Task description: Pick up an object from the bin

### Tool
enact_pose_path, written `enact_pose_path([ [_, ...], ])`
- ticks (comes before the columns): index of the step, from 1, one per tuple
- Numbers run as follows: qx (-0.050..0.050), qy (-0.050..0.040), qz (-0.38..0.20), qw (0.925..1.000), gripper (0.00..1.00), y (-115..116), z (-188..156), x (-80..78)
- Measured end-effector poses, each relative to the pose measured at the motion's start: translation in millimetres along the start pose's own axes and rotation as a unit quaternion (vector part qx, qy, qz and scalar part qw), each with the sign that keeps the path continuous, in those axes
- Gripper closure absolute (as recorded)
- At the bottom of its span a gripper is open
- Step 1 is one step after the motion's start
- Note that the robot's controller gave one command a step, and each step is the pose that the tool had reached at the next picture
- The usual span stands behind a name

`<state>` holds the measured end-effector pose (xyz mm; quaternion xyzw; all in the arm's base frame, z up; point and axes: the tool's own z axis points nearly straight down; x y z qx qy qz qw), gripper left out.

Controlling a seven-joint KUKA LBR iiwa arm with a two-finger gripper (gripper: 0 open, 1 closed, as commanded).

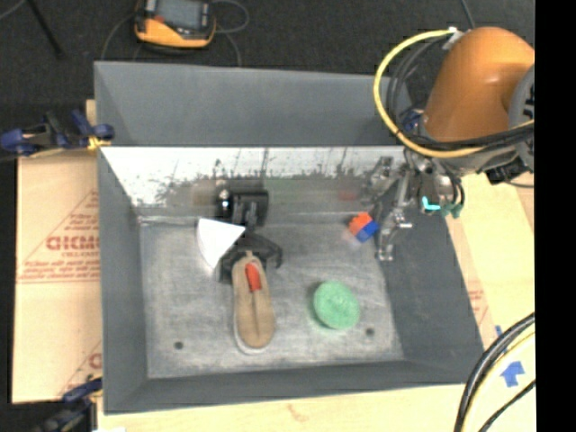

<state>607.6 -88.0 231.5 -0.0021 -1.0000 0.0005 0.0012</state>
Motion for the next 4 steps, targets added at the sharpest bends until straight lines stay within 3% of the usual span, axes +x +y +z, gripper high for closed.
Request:
enact_pose_path([
  [1,0.000,-0.0038,-0.002,1.0000,1.00,0.4,-4.2,-1.5],
  [2,0.000,-0.0038,-0.002,1.0000,1.00,0.4,-4.2,-1.5],
  [3,0.001,-0.0073,-0.017,0.9998,1.00,30.4,46.5,-12.3],
  [4,-0.002,-0.0003,-0.004,1.0000,1.00,43.1,82.4,-4.5],
])
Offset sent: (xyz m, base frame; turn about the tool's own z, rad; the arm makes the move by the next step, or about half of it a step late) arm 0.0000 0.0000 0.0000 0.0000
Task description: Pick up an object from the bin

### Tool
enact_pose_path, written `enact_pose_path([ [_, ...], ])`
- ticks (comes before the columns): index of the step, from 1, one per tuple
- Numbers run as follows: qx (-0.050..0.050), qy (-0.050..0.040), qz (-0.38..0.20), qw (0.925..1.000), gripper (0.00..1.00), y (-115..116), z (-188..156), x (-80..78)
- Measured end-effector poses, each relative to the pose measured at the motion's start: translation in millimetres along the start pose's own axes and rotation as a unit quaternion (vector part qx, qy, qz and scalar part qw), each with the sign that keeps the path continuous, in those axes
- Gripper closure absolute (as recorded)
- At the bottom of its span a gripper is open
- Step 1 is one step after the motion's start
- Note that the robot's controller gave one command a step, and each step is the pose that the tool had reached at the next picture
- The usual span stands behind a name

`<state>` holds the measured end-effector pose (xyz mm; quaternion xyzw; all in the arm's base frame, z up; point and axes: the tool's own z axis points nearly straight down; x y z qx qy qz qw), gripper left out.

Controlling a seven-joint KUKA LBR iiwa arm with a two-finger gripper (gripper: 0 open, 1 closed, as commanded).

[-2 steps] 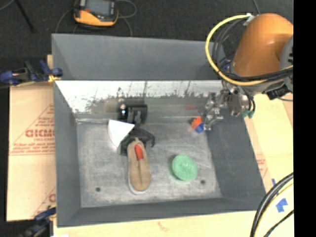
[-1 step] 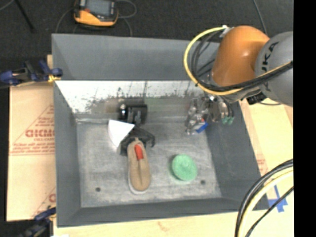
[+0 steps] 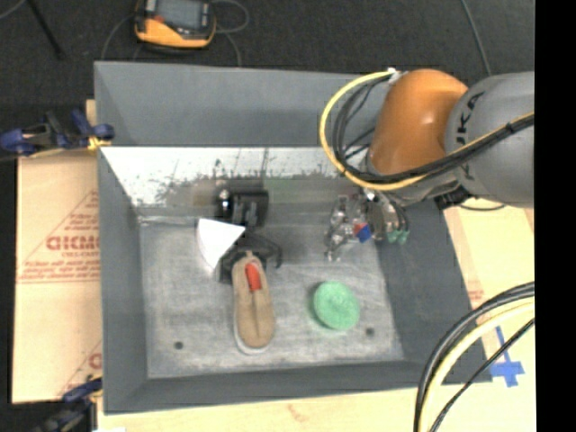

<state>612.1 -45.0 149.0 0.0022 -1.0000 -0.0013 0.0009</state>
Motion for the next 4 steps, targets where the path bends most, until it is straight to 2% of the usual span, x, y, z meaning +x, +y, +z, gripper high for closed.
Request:
enact_pose_path([
  [1,0.001,-0.0007,0.011,0.9999,1.00,38.7,-60.5,-4.6],
  [2,0.001,-0.0057,-0.088,0.9961,1.00,44.0,-84.3,-11.9],
  [3,0.001,-0.0019,-0.042,0.9991,0.00,43.8,11.6,-29.3],
  [4,0.001,-0.0031,-0.042,0.9991,0.00,43.4,9.1,-29.5],
])
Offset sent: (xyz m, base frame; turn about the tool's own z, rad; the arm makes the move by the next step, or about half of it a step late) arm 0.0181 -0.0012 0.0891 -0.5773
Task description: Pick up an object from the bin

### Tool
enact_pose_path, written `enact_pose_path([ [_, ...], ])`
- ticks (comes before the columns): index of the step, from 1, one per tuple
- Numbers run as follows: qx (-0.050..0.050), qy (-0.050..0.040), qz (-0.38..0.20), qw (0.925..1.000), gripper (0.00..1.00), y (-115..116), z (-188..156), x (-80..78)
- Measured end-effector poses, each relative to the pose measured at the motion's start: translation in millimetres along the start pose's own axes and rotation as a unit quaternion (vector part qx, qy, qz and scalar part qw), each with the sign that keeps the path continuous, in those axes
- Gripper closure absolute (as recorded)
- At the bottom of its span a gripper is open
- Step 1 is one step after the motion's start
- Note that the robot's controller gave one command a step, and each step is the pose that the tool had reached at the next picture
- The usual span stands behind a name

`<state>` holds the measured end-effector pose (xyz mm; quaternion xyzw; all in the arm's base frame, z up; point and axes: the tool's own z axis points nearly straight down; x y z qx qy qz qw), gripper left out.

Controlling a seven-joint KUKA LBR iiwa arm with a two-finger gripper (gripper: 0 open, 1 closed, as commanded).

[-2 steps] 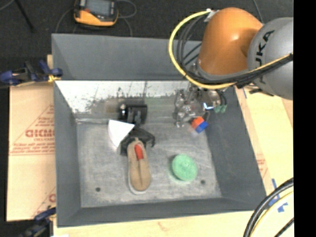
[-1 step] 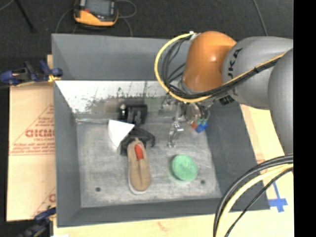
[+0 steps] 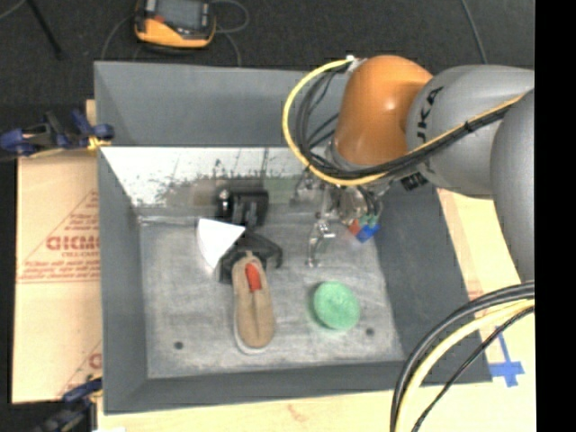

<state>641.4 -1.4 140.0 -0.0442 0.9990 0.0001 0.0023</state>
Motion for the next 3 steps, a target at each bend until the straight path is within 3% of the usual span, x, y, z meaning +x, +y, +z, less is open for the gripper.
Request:
enact_pose_path([
  [1,0.000,-0.0004,0.000,1.0000,0.00,0.5,0.5,-0.6],
  [2,0.000,0.0003,-0.163,0.9867,1.00,5.0,18.9,46.6],
  [3,0.000,0.0004,-0.163,0.9867,0.00,5.0,18.9,46.6],
])
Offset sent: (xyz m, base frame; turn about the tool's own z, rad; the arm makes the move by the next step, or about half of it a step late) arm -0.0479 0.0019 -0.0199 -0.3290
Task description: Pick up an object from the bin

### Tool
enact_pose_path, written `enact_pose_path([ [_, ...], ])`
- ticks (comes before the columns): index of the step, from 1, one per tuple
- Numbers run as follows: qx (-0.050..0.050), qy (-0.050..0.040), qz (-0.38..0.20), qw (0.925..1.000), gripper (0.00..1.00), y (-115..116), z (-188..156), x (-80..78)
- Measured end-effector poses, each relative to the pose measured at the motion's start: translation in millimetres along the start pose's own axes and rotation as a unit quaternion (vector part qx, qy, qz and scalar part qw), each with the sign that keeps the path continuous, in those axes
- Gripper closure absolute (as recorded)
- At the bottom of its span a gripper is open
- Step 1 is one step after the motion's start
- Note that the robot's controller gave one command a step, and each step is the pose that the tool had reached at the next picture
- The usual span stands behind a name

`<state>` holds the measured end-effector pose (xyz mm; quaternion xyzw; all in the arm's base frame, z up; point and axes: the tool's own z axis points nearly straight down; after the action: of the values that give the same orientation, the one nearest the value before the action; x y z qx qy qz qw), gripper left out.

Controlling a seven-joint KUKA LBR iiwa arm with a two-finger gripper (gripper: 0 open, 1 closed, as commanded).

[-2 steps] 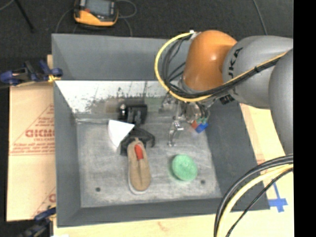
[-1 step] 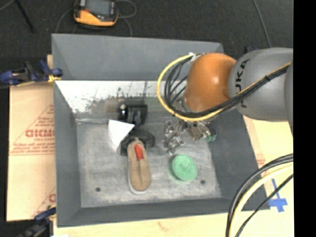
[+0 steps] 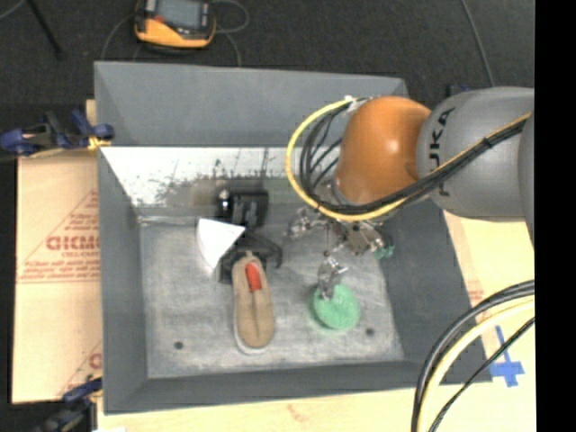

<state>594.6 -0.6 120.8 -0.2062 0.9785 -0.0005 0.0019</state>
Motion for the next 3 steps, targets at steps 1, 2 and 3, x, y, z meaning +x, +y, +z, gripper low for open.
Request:
enact_pose_path([
  [1,0.000,0.0000,0.000,1.0000,0.00,0.0,0.0,0.0],
  [2,0.001,-0.0019,0.037,0.9993,0.00,7.8,14.2,-37.0],
  [3,0.000,-0.0015,0.047,0.9989,0.00,48.9,39.8,-21.7],
])
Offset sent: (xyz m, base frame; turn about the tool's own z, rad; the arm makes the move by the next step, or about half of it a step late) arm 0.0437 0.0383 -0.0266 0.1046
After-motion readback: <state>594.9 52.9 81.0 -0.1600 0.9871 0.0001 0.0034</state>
